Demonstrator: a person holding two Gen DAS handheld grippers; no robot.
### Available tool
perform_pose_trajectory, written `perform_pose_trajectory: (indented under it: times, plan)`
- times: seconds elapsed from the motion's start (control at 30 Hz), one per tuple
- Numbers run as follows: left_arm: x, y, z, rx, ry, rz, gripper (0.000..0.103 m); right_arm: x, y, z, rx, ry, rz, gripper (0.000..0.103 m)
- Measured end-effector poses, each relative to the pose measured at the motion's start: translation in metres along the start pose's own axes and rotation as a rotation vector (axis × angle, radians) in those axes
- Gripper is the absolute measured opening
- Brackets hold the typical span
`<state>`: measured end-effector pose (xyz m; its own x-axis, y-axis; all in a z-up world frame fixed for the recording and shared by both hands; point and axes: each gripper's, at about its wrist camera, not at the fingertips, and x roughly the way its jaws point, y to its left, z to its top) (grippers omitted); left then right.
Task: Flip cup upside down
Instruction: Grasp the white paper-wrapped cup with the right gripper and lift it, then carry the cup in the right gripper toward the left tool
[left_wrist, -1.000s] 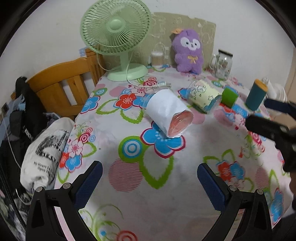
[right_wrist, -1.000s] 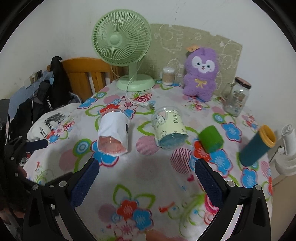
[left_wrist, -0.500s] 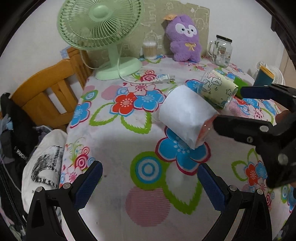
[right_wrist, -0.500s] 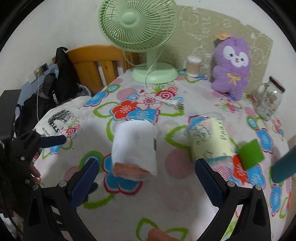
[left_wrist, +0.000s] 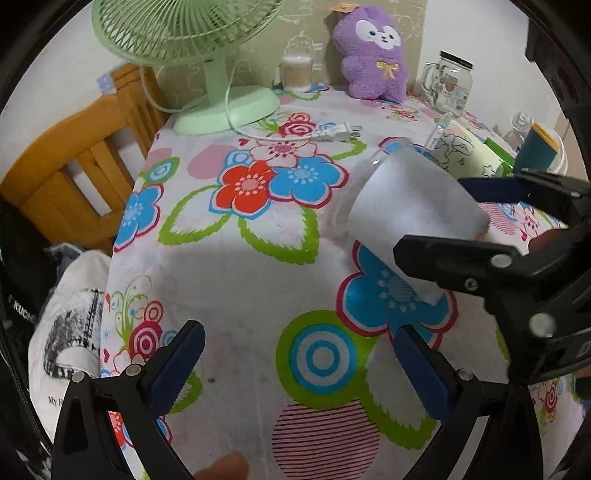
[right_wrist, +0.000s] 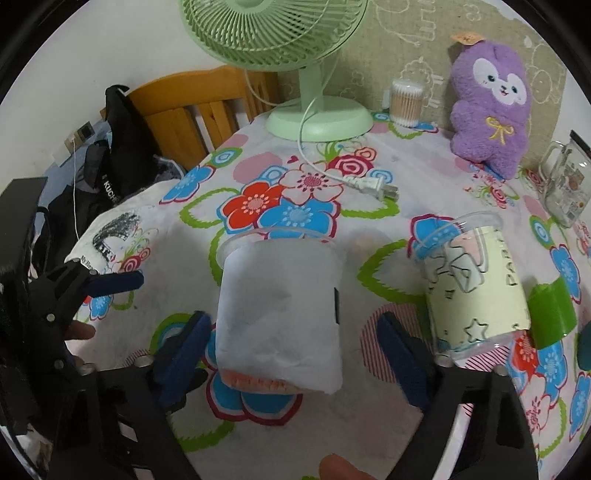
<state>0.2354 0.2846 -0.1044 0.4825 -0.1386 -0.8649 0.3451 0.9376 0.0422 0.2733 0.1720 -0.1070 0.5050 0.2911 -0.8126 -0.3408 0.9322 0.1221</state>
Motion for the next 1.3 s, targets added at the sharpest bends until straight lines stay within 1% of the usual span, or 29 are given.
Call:
perform_pose_trajectory:
  times: [0.07, 0.27, 0.43, 0.57, 0.7, 0.9, 1.03, 1.3]
  plan:
    - [0.001, 0.001, 0.0, -0.004, 0.003, 0.011, 0.103, 0.004, -0.001, 0.0, -0.003, 0.018, 0.019, 0.066]
    - [0.003, 0.003, -0.002, -0.011, 0.014, 0.019, 0.103, 0.003, -0.001, -0.003, -0.015, 0.005, 0.017, 0.064]
    - [-0.004, -0.005, -0.002, 0.003, 0.003, 0.02, 0.103, -0.016, -0.005, -0.011, -0.017, -0.019, 0.017, 0.064]
    - [-0.017, -0.018, -0.004, 0.014, -0.017, -0.003, 0.103, -0.035, -0.012, -0.021, -0.012, -0.03, 0.02, 0.064]
    - [-0.026, -0.039, -0.01, 0.045, -0.016, -0.015, 0.103, -0.056, -0.018, -0.039, -0.005, -0.039, 0.017, 0.064]
    - [-0.035, -0.073, -0.021, 0.087, -0.002, -0.042, 0.103, -0.093, -0.033, -0.075, 0.03, -0.063, 0.007, 0.064]
    - [-0.041, -0.097, -0.028, 0.128, -0.003, -0.052, 0.103, -0.117, -0.044, -0.101, 0.051, -0.077, -0.02, 0.064]
    - [-0.052, -0.149, -0.037, 0.186, -0.007, -0.109, 0.103, -0.154, -0.069, -0.151, 0.127, -0.085, -0.08, 0.064]
